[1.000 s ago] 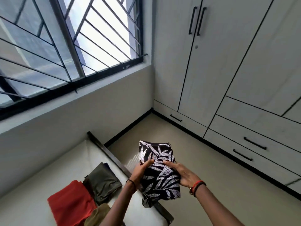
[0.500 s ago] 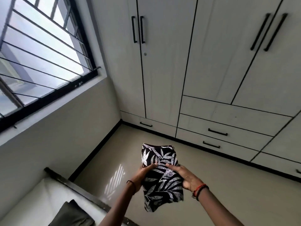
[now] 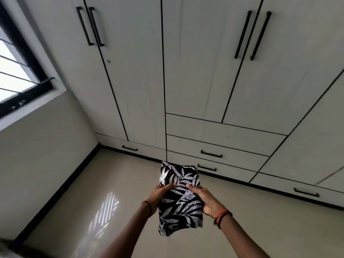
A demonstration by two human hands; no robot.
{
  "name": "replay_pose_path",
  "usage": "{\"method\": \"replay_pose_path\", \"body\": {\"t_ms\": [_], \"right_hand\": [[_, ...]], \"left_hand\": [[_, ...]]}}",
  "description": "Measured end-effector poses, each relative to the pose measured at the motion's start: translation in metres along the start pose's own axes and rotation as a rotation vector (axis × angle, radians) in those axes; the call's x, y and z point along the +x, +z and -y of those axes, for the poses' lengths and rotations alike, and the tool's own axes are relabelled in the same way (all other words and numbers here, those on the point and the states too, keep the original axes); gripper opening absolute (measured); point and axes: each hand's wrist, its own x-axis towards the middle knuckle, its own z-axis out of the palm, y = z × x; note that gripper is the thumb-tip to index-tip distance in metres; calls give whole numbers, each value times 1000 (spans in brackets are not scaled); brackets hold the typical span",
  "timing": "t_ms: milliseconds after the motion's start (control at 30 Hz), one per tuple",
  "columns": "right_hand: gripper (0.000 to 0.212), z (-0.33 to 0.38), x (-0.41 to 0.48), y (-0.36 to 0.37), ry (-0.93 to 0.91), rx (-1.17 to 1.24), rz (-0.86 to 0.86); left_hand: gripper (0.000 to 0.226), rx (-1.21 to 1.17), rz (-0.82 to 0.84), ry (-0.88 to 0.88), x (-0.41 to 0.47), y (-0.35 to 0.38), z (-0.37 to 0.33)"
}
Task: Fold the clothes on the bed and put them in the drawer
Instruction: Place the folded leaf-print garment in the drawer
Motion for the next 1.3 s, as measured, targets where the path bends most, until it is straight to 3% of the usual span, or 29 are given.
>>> {"method": "replay_pose_path", "body": {"t_ms": [100,233,300,433,600,700,867,967,1067,1167,1300], "right_hand": [[50,13,7,-21,-4,72,-26],[44,26,30,-50,11,165,-87],[42,32,44,-62,16,177,-135],[55,45,78,-86,51,124,-265],[31,59,127,-113,105,76,-392],[16,67,169,-135,116,-58,-433],[9,74,249,-179,103,-328,-529],[20,73,301,-209,102,-524,-590],[10,69,344,-231,65,-738,-631],[18,67,387,-250,-14,-904,-704],[29,67,444,-269,-48,-1142,-631]], "left_hand": [[50,34,8,-16,29,17,-11],[38,65,31,-35,68,36,-21],[47,72,34,-46,90,41,-24],[47,78,39,-94,143,43,-28],[52,107,62,-156,208,40,-33],[53,129,89,-173,245,35,-36],[69,176,120,-209,315,15,-23],[50,156,102,-221,361,4,-10],[48,142,51,-230,401,-7,3],[33,80,-32,-232,435,-6,22],[29,37,-80,-266,466,-3,38]]}}
